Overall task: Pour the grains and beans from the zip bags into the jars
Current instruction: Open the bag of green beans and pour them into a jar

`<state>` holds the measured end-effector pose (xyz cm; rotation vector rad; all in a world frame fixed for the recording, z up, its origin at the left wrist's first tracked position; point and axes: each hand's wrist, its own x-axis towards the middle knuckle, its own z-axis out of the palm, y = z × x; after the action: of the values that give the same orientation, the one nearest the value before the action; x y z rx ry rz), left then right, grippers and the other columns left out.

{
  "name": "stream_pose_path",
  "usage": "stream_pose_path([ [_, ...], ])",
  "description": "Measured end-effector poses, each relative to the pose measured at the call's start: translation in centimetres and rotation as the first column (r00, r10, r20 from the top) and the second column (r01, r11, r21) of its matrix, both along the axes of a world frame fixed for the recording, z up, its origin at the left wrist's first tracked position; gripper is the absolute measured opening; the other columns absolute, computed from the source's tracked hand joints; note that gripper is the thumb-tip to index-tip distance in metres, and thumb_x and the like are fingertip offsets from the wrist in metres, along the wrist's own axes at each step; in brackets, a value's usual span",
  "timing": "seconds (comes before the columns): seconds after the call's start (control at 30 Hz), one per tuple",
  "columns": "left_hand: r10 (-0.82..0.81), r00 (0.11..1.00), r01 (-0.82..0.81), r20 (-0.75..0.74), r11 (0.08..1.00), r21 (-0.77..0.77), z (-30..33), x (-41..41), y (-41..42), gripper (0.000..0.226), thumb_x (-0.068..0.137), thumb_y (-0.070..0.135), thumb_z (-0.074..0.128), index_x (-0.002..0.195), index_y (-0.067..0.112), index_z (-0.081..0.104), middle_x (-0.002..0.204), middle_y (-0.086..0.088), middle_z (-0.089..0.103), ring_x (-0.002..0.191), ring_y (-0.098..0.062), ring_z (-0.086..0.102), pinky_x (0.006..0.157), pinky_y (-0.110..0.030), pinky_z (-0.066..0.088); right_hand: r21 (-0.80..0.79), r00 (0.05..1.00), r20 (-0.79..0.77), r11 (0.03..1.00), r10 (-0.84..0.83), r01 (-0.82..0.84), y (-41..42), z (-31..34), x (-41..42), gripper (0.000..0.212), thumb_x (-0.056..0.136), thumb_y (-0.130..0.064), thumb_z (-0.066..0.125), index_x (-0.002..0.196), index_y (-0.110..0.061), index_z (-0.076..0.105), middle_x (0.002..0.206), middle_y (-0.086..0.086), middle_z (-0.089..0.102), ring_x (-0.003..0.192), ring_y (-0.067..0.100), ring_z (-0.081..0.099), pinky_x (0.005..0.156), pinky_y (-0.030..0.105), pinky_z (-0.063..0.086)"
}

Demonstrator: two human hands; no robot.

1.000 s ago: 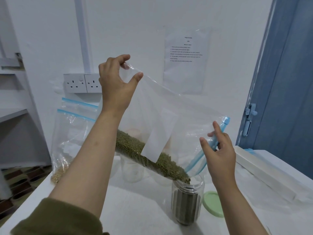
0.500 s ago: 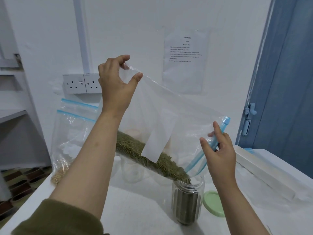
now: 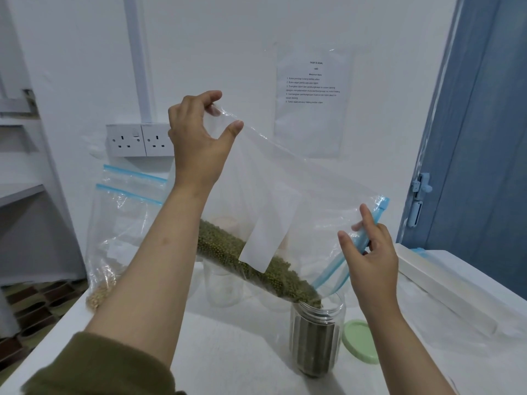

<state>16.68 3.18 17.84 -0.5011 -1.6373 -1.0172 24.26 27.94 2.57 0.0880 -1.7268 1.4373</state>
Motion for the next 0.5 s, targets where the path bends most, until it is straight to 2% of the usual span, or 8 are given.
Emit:
stream_pose_path([
  [0.27, -0.006, 1.0, 0.006, 0.008, 1.0, 0.004, 0.03, 0.1, 0.11, 0.047, 0.083, 0.037, 0.073, 0.125, 0.022, 0.058, 0.101, 0.014, 0.051, 0.114, -0.018, 0.045, 0.098, -0.047, 0.042, 0.013, 1.0, 0.002, 1.0, -0.026, 0.026, -0.07, -0.06, -0.03, 0.055, 0.094, -0.014, 0.066, 0.145, -0.027, 0.05, 0.101, -0.005, 0.051, 0.091, -0.002, 0.052, 0.076, 0.005, 0.044],
  [0.5, -0.01, 1.0, 0.01, 0.008, 1.0, 0.003, 0.07, 0.07, 0.21, 0.047, 0.083, 0.037, 0.073, 0.125, 0.022, 0.058, 0.099, 0.017, 0.05, 0.113, -0.018, 0.045, 0.098, -0.047, 0.041, 0.004, 1.0, -0.002, 1.0, -0.027, 0.027, -0.14, 0.03, 0.01, 0.054, 0.094, -0.012, 0.066, 0.144, -0.026, 0.051, 0.101, -0.002, 0.051, 0.088, -0.004, 0.051, 0.075, 0.004, 0.043],
])
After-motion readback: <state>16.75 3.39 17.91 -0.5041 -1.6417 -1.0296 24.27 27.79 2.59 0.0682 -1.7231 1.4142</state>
